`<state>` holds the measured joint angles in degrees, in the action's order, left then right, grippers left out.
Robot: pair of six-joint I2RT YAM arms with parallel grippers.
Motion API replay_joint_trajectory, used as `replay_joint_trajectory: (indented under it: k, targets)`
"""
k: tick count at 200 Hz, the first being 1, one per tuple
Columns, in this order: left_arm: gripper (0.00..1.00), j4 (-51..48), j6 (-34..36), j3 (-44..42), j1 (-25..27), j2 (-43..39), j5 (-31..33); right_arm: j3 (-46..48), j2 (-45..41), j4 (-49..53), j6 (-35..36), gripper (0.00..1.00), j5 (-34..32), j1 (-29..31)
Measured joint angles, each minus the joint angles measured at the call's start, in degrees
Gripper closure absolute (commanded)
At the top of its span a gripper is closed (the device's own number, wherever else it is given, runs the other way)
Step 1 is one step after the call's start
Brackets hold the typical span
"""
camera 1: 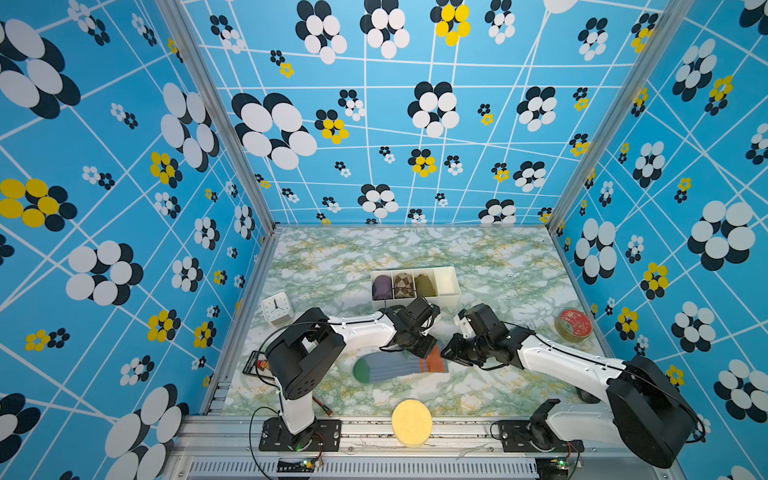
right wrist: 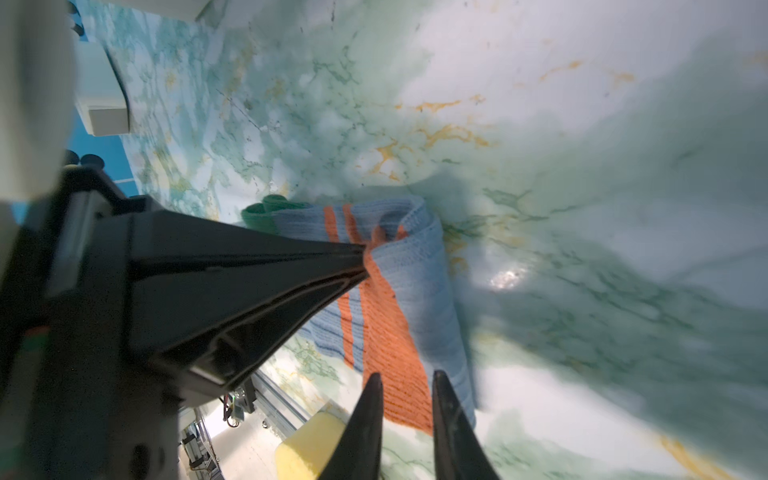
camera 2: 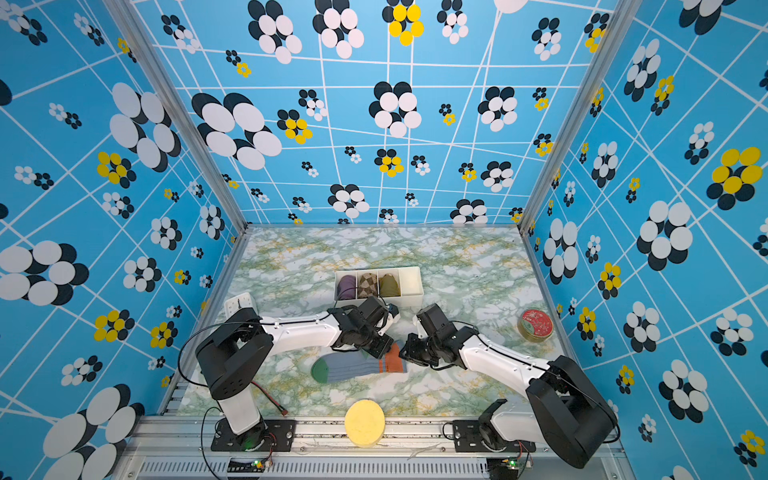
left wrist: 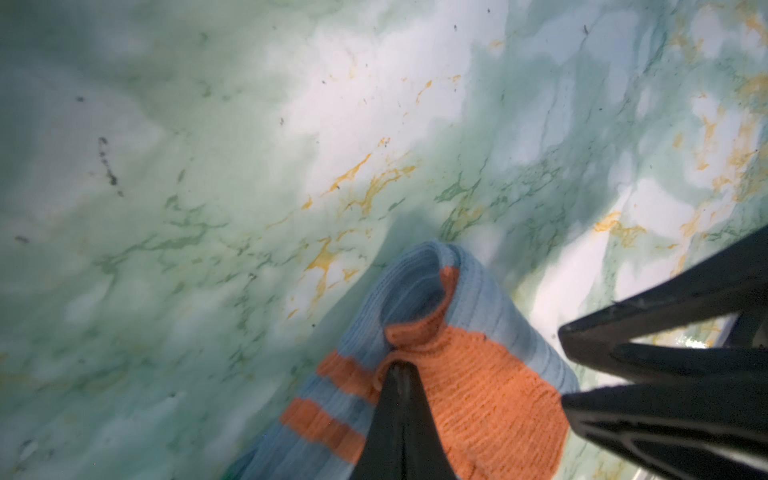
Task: Roll the socks
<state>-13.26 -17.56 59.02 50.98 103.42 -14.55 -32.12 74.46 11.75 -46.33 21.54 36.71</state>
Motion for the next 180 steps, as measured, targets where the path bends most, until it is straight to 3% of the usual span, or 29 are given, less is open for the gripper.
replay_joint_trajectory:
  k: [180]
  targets:
    - [1.0, 0.04, -0.87, 0.0, 0.0, 0.0, -0.63, 2.62, 5.11, -6.49, -0.02, 0.72, 1.77, 0.0]
